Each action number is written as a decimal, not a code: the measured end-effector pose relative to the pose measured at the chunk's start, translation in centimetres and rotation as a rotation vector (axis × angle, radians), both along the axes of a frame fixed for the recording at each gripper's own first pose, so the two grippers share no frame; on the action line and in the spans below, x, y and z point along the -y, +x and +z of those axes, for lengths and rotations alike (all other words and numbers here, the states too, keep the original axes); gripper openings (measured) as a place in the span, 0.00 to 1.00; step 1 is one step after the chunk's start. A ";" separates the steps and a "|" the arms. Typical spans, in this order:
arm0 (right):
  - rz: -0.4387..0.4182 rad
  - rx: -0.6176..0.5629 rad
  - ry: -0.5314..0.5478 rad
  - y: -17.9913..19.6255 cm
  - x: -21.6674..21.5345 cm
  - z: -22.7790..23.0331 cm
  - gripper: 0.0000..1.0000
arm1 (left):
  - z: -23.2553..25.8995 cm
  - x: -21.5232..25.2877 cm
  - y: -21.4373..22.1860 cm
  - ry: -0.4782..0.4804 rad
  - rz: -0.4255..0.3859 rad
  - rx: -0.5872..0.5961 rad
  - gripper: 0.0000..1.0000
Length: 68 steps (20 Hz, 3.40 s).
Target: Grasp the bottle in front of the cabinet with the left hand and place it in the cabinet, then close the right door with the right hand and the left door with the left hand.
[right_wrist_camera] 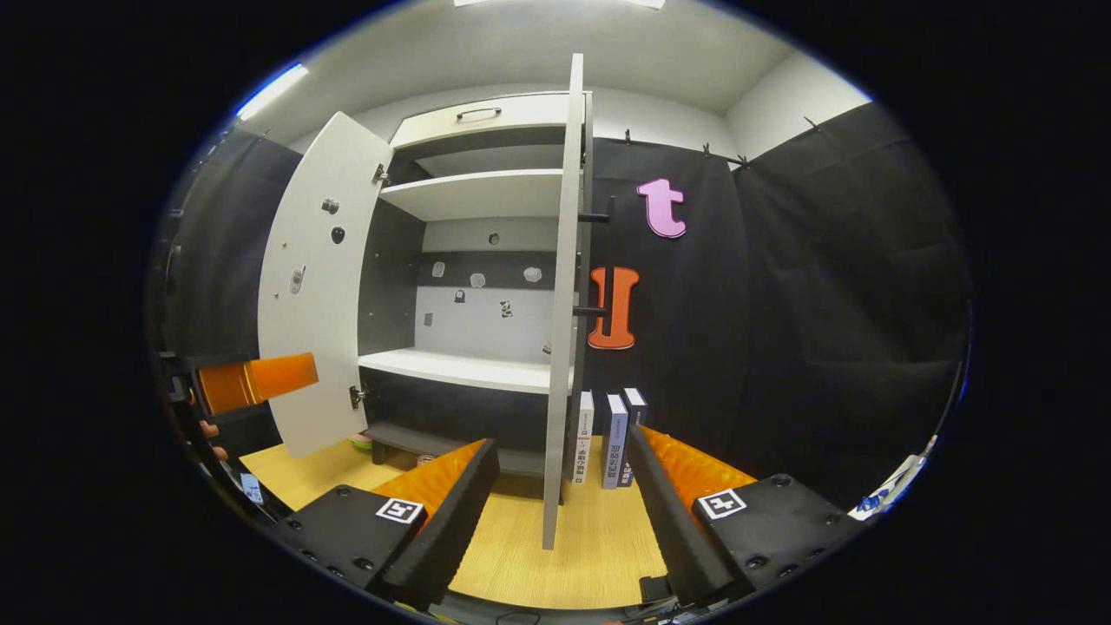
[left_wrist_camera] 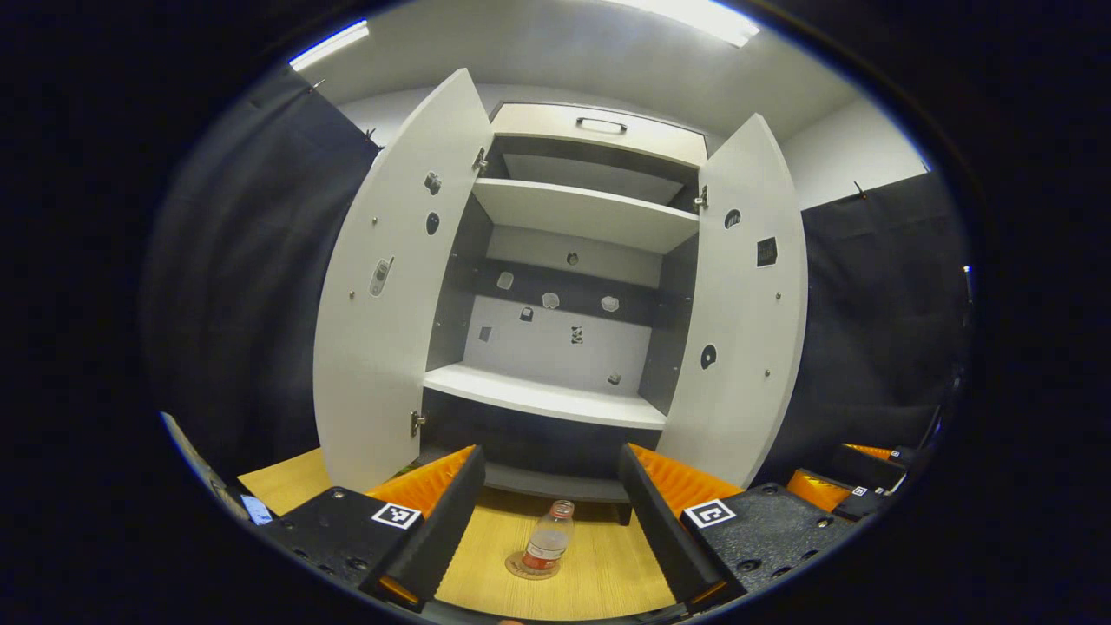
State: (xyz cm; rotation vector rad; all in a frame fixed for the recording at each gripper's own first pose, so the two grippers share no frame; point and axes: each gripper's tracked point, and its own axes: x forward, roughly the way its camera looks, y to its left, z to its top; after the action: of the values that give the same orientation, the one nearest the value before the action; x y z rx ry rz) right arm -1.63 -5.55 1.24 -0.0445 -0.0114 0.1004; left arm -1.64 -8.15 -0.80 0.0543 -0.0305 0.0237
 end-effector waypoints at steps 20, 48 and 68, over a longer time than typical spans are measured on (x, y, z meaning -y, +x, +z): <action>-0.091 -0.067 0.025 -2.2 1.9 -1.9 0.99 | -21.1 -1.0 9.1 0.068 -0.070 -0.379 0.95; -0.124 -0.114 -0.009 -2.4 3.0 -3.8 0.99 | -13.5 -0.5 13.7 0.064 -0.111 -0.417 0.75; -0.270 -0.138 0.042 -1.0 6.7 -5.1 0.99 | 4.8 1.5 31.1 0.116 -0.152 -0.246 0.75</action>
State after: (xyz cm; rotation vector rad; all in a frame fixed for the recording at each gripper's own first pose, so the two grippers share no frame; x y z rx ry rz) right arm -2.63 -12.28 -3.84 0.0033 0.1301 -0.1667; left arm 29.51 -9.69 4.02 0.1706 0.2100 -0.1371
